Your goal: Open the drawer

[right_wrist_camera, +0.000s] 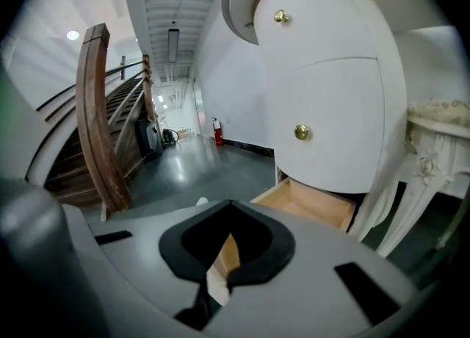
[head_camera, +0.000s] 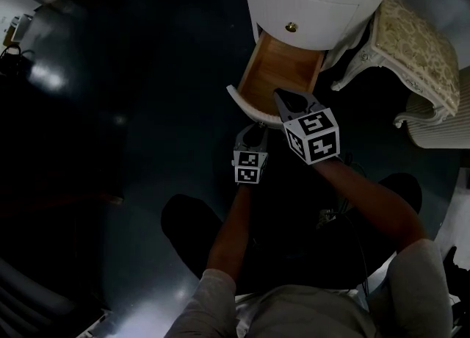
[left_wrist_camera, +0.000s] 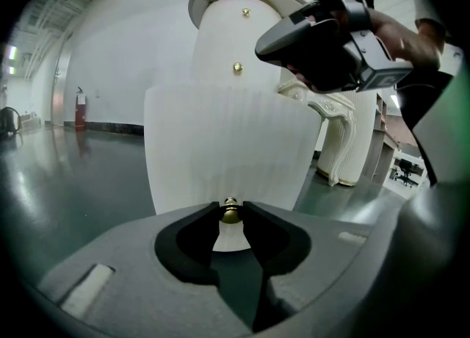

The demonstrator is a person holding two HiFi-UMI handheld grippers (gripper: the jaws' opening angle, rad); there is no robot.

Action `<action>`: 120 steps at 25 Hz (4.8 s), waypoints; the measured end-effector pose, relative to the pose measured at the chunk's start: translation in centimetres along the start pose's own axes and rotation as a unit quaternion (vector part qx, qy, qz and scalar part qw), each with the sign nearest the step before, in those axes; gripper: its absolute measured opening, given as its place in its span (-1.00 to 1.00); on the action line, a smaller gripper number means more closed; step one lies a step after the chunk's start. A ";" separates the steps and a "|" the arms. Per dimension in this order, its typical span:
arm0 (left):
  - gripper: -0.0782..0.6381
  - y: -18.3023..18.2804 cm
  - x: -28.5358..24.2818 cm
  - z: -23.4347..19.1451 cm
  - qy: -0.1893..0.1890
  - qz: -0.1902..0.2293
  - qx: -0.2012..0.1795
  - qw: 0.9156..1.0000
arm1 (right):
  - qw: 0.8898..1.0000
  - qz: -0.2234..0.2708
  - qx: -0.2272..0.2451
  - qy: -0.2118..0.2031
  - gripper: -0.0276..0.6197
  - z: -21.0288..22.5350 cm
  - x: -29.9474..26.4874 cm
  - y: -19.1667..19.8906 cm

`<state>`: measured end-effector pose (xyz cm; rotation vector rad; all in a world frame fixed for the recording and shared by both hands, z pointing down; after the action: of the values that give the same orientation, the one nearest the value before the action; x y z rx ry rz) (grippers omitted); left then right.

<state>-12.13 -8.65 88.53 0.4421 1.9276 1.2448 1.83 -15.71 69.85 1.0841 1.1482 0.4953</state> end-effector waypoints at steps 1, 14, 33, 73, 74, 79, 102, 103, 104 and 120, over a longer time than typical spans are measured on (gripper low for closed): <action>-0.48 0.1 0.1 0.1 -0.001 -0.001 0.003 1.000 | 1.000 -0.006 -0.014 0.003 -0.87 0.5 -0.2 0.1; -0.46 -0.7 2.1 0.3 0.002 -0.048 -0.022 0.999 | 0.986 -0.005 -0.152 0.063 -0.87 7.1 -1.3 -1.7; -0.46 -16.3 13.1 -10.0 -0.058 -0.062 -0.104 0.991 | 0.981 -0.012 -0.194 -0.019 -0.87 6.8 -4.6 -3.1; -0.46 -50.2 30.7 21.6 0.030 -0.094 -0.011 0.995 | 0.978 -0.165 -0.110 0.067 -0.87 5.7 36.3 -23.7; -0.46 -50.7 31.3 22.0 0.030 -0.091 -0.010 0.995 | 0.977 -0.167 -0.113 0.069 -0.87 5.1 36.9 -24.2; -0.46 -52.3 34.1 23.8 0.033 -0.075 -0.010 0.997 | 0.977 -0.170 -0.111 0.066 -0.87 1.8 39.9 -26.1; -0.51 -51.9 43.6 30.9 0.026 -0.065 -0.003 0.998 | 0.985 -0.095 -0.112 0.094 -0.87 -5.1 49.2 -28.7; -0.52 -51.8 43.6 30.8 0.024 -0.064 -0.004 0.998 | 0.985 -0.094 -0.112 0.091 -0.87 -5.1 49.2 -28.7; -0.54 -51.8 43.7 30.8 0.023 -0.063 -0.005 0.998 | 0.985 -0.092 -0.113 0.089 -0.87 -5.2 49.2 -28.8; -0.76 -51.4 45.5 31.8 0.020 -0.043 -0.015 0.999 | 0.987 -0.088 -0.114 0.070 -0.87 -6.8 50.4 -28.9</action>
<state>-10.43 16.64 17.25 0.3187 1.9385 1.2341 9.25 14.42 20.29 0.7523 1.2655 0.5549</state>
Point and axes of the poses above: the fingertips, and each gripper's own axes: x backward along the fingers, z to its right, y out of its underside, the point moved 10 cm from there along x, backward along the fingers, and after that the axes turned 15 degrees about y, right-handed, at the moved point
